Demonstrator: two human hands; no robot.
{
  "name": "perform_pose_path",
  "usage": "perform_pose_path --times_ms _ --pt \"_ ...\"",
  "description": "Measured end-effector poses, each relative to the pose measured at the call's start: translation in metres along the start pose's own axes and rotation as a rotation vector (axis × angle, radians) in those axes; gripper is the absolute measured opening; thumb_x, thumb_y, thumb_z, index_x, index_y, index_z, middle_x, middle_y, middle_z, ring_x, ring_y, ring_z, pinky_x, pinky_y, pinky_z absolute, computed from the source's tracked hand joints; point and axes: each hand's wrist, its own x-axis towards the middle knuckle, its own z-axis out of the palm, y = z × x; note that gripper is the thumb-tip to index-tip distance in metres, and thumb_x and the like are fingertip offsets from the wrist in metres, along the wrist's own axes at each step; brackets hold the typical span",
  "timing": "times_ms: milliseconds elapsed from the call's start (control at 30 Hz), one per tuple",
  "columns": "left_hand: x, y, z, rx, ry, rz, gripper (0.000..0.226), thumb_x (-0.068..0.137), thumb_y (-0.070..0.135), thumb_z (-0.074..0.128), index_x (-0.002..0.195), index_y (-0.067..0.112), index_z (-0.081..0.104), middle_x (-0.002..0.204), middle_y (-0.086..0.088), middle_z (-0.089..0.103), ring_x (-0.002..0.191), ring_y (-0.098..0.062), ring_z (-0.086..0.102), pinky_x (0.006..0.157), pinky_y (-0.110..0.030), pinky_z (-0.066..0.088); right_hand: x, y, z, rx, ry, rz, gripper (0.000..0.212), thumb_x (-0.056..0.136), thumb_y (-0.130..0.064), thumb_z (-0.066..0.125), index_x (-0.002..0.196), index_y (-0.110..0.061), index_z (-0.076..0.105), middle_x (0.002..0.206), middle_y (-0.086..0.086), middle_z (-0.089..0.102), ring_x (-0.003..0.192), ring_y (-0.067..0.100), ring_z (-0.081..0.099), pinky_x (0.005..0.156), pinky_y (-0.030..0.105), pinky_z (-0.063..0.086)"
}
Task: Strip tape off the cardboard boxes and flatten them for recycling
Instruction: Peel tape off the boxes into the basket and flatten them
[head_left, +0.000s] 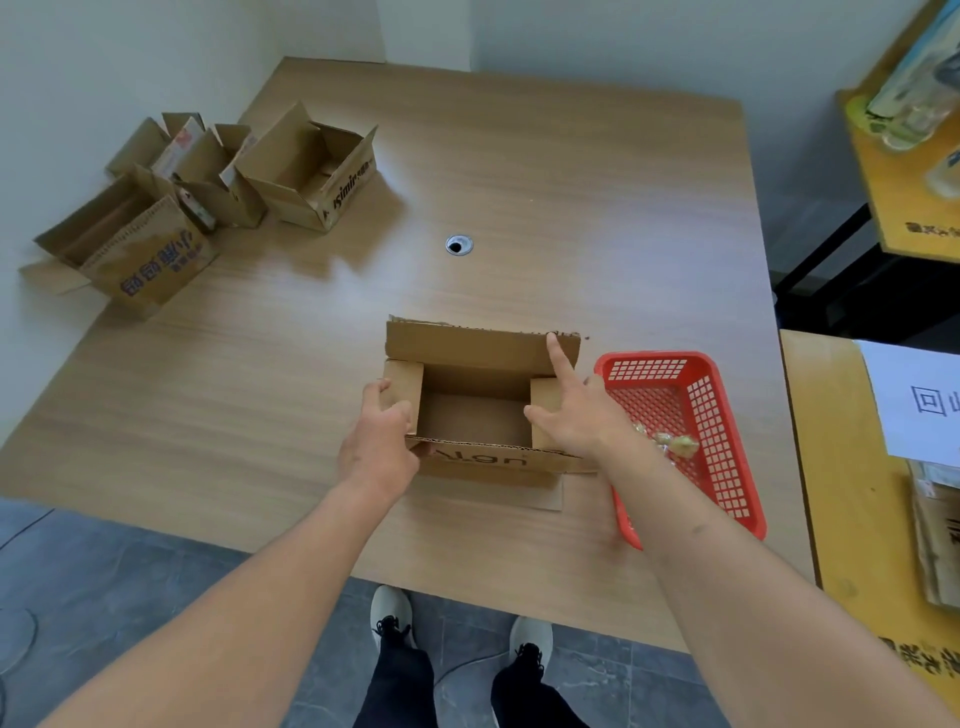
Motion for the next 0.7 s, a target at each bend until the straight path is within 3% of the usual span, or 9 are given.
perform_pose_path --times_ms 67,167,267,367,433,467,533,600,700 --pt "0.001 0.001 -0.003 0.020 -0.006 0.011 0.046 0.076 0.015 0.086 0.077 0.025 0.041 0.157 0.006 0.022 0.092 -0.026 0.064 0.058 -0.028 0.043 0.009 -0.006 0.002 -0.099 0.016 0.044 0.100 0.092 -0.064 0.059 0.149 -0.062 -0.023 0.148 0.021 0.036 0.111 0.039 0.060 0.091 0.049 0.055" --pt "0.001 0.002 -0.007 0.061 -0.004 0.040 0.046 0.078 0.030 0.086 0.097 0.026 0.044 0.156 -0.001 0.019 0.094 -0.033 0.064 0.067 -0.036 0.054 0.017 -0.011 0.007 -0.175 0.063 0.093 0.110 0.086 -0.068 0.066 0.152 -0.057 -0.021 0.140 0.019 0.042 0.108 0.038 0.062 0.081 0.045 0.054" --pt "-0.001 0.008 -0.012 0.150 -0.056 0.088 0.063 0.084 0.040 0.081 0.136 0.049 0.046 0.162 0.001 0.005 0.103 -0.032 0.061 0.079 -0.039 0.056 0.021 -0.013 0.008 -0.210 0.073 0.123 0.111 0.086 -0.058 0.071 0.154 -0.056 -0.017 0.133 0.017 0.045 0.104 0.036 0.063 0.075 0.042 0.052" --pt "-0.001 0.012 -0.015 0.212 -0.103 0.058 0.063 0.087 0.044 0.077 0.141 0.056 0.047 0.166 0.005 -0.010 0.113 -0.030 0.058 0.092 -0.040 0.053 0.021 -0.016 0.007 -0.234 0.068 0.147 0.110 0.086 -0.051 0.072 0.155 -0.054 -0.014 0.131 0.017 0.046 0.103 0.036 0.063 0.074 0.041 0.052" --pt "0.003 0.014 -0.015 0.291 -0.122 0.053 0.049 0.088 0.049 0.074 0.134 0.054 0.056 0.168 0.000 -0.012 0.134 -0.038 0.046 0.113 -0.050 0.037 0.020 -0.017 0.006 -0.243 0.069 0.160 0.115 0.083 -0.058 0.075 0.155 -0.055 -0.014 0.130 0.016 0.047 0.103 0.035 0.064 0.070 0.040 0.049" --pt "0.004 0.015 -0.015 0.371 -0.134 0.066 0.044 0.090 0.050 0.071 0.132 0.054 0.058 0.169 -0.003 -0.012 0.146 -0.043 0.029 0.121 -0.057 0.021 0.019 -0.017 0.006 -0.247 0.068 0.165 0.116 0.082 -0.060 0.076 0.154 -0.055 -0.015 0.129 0.016 0.048 0.103 0.035 0.063 0.069 0.039 0.048" --pt "0.005 0.015 -0.016 0.521 -0.144 0.119 0.040 0.093 0.048 0.068 0.131 0.054 0.058 0.169 -0.007 -0.012 0.152 -0.048 0.008 0.121 -0.066 0.000 0.019 -0.016 0.006 -0.231 0.067 0.165 0.113 0.084 -0.057 0.074 0.154 -0.055 -0.015 0.129 0.017 0.047 0.097 0.034 0.061 0.071 0.040 0.048" --pt "0.004 0.013 -0.020 0.605 -0.156 0.175 0.044 0.096 0.036 0.066 0.135 0.053 0.056 0.169 -0.011 -0.008 0.147 -0.046 0.027 0.120 -0.068 -0.001 0.018 -0.014 0.005 -0.200 0.075 0.163 0.108 0.084 -0.056 0.068 0.154 -0.055 -0.014 0.131 0.017 0.046 0.093 0.035 0.056 0.073 0.041 0.049" --pt "-0.005 0.010 -0.027 0.617 -0.234 0.184 0.070 0.097 0.010 0.062 0.150 0.049 0.039 0.166 -0.023 -0.012 0.131 -0.041 0.051 0.123 -0.061 0.016 0.014 -0.008 0.004 -0.151 0.084 0.161 0.102 0.084 -0.060 0.061 0.153 -0.057 -0.014 0.138 0.019 0.043 0.106 0.041 0.059 0.084 0.047 0.053"
